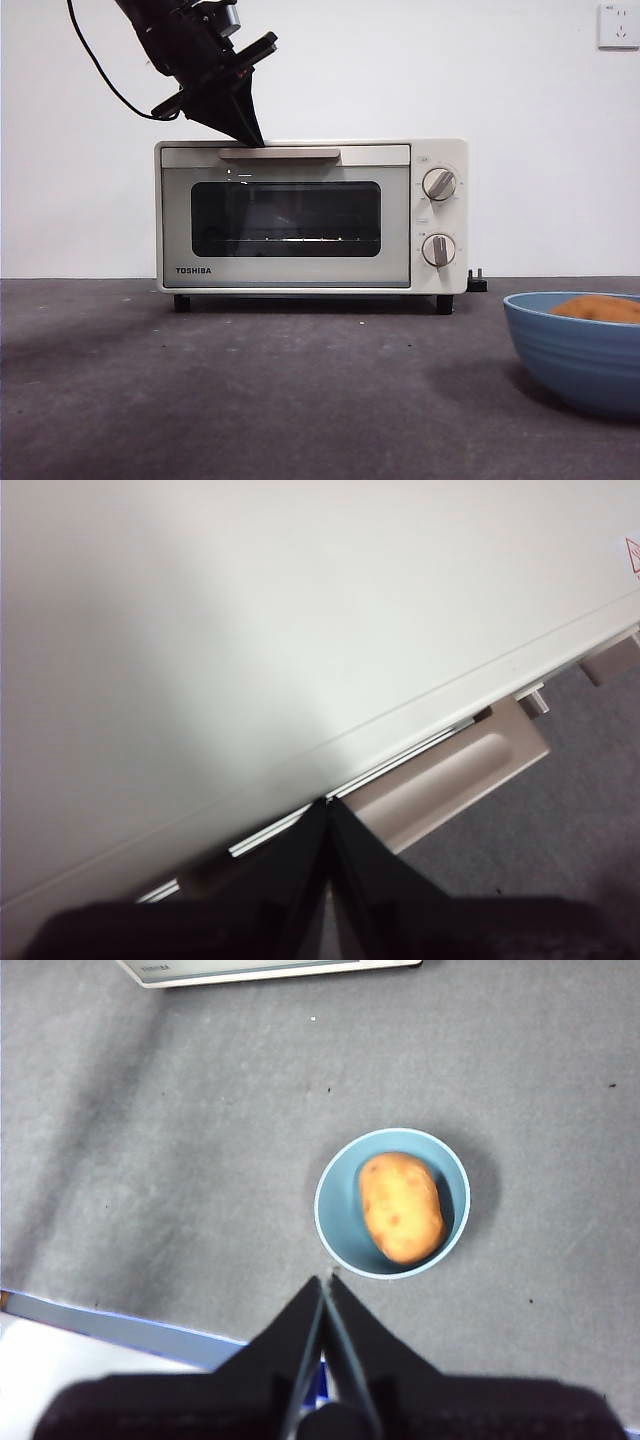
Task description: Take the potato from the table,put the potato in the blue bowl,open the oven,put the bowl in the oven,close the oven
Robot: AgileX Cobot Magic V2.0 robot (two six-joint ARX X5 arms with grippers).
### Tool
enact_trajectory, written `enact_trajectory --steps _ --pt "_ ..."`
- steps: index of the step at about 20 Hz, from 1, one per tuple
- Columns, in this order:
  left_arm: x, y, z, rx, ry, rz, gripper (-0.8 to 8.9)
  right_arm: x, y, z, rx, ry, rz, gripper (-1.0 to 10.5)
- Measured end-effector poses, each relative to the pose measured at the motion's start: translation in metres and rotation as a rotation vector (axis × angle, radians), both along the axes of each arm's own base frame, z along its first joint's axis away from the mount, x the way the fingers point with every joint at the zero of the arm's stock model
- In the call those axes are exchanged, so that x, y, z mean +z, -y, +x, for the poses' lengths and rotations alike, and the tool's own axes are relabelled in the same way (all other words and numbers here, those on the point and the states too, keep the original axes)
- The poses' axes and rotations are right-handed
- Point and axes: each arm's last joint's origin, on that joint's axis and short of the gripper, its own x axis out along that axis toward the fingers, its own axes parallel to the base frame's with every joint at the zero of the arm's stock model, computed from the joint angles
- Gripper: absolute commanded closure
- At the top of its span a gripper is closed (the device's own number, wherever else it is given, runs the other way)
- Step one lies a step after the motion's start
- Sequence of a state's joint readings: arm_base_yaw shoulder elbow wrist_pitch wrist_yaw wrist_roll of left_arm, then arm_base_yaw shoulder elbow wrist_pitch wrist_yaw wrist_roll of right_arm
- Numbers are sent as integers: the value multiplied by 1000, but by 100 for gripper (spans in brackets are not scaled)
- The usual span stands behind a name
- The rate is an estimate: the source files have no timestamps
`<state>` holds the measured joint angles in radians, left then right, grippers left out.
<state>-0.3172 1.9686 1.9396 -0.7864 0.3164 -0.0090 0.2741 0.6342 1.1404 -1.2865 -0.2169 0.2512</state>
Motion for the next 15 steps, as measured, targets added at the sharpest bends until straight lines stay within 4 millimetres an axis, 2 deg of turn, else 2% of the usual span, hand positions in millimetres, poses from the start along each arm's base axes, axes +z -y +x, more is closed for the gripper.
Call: enact_trajectory --steps 11,15 --pt "2 5 -15 -14 -72 109 819 0 0 0 0 4 1 955" --pt "-1 8 -27 -34 -168 154 819 0 2 -6 -3 9 5 955"
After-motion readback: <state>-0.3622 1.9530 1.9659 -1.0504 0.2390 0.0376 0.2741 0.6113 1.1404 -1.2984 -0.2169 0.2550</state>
